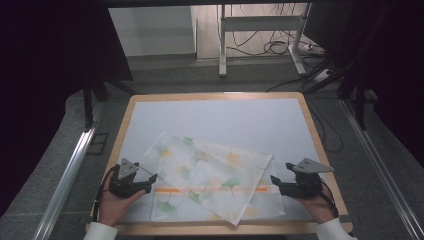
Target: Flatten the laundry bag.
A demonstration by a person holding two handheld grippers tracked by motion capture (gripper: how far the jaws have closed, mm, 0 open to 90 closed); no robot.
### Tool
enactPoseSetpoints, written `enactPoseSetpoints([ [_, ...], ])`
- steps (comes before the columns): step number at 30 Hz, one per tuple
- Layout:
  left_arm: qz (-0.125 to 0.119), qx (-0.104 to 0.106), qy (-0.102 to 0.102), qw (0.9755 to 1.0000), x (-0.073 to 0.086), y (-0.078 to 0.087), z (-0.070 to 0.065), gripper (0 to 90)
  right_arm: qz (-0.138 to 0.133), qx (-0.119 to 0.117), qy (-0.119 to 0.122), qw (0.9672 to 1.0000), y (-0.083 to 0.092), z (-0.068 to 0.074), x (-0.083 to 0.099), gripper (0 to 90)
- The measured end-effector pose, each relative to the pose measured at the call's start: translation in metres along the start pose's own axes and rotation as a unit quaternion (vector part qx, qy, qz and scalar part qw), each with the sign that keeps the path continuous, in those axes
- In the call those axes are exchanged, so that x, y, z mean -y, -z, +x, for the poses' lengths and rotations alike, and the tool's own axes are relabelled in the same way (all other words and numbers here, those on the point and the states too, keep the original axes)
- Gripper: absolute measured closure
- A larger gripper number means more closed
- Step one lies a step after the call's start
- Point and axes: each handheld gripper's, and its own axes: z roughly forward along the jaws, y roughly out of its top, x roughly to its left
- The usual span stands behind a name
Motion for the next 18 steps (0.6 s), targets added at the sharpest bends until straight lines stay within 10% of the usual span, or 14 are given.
enactPoseSetpoints([
  [18,0.014,0.013,-0.032,0.9993,0.001,-0.008,-0.01,23.2,0.005,-0.021,0.012,0.9997,-0.005,0.016,-0.008,28.7],
])
